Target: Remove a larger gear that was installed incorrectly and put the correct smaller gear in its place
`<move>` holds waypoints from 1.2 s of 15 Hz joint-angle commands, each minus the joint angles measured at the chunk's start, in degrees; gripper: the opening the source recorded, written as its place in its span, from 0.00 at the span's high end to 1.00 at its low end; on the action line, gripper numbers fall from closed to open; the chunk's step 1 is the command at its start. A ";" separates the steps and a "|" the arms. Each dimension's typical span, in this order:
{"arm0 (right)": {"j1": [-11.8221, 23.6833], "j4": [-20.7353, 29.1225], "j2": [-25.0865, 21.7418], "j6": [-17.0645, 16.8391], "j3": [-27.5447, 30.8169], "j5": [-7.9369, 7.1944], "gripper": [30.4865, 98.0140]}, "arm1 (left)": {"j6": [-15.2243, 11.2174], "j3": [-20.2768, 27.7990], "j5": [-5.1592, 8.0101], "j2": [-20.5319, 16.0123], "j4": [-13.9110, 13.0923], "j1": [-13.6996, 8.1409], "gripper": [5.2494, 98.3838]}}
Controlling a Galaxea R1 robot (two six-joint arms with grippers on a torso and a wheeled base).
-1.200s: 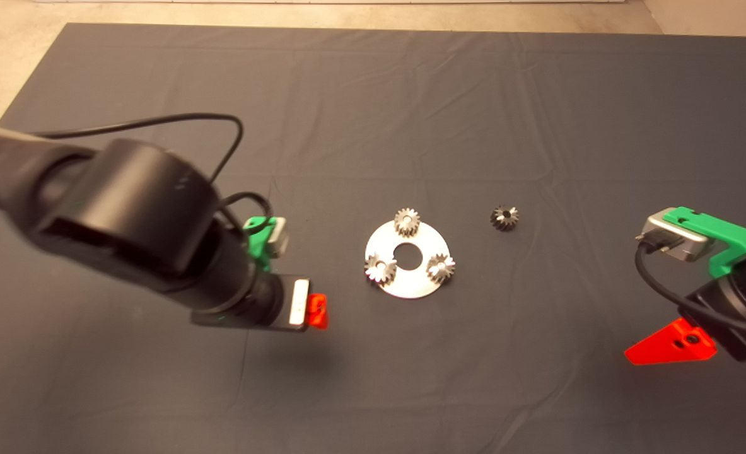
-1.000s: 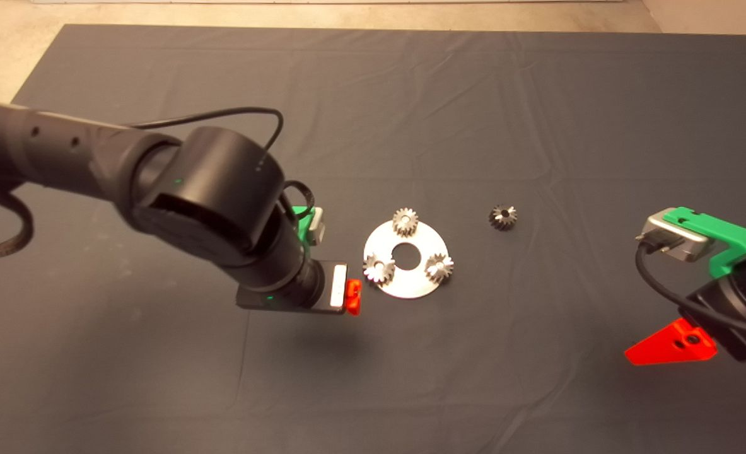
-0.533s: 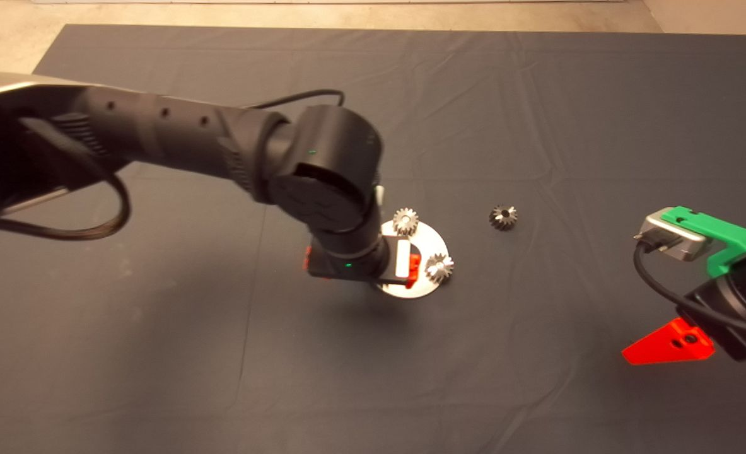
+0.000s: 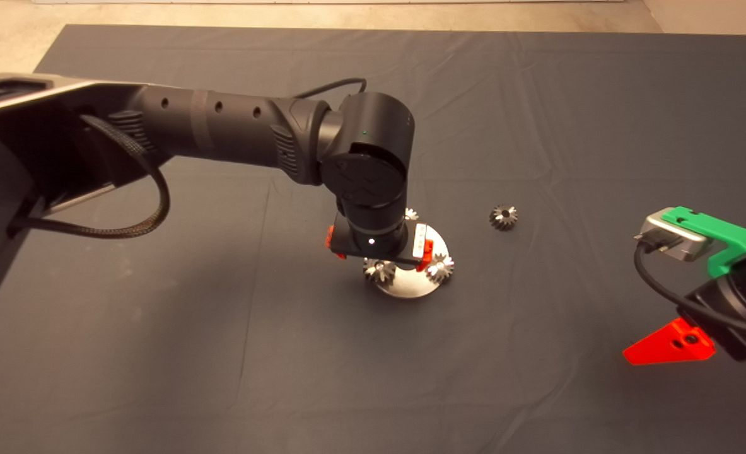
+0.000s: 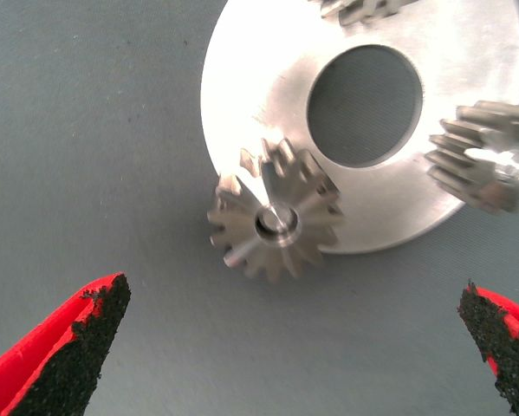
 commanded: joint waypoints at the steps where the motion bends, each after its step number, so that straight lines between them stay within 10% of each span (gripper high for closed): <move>1: 1.17 1.73 0.00 -0.04 0.19 0.09 0.00 | 4.32 -3.32 7.61 0.36 0.81 1.23 0.00; 18: 1.17 1.73 -0.43 0.22 0.19 0.09 0.00 | 10.38 -9.12 7.61 3.09 0.81 5.26 0.09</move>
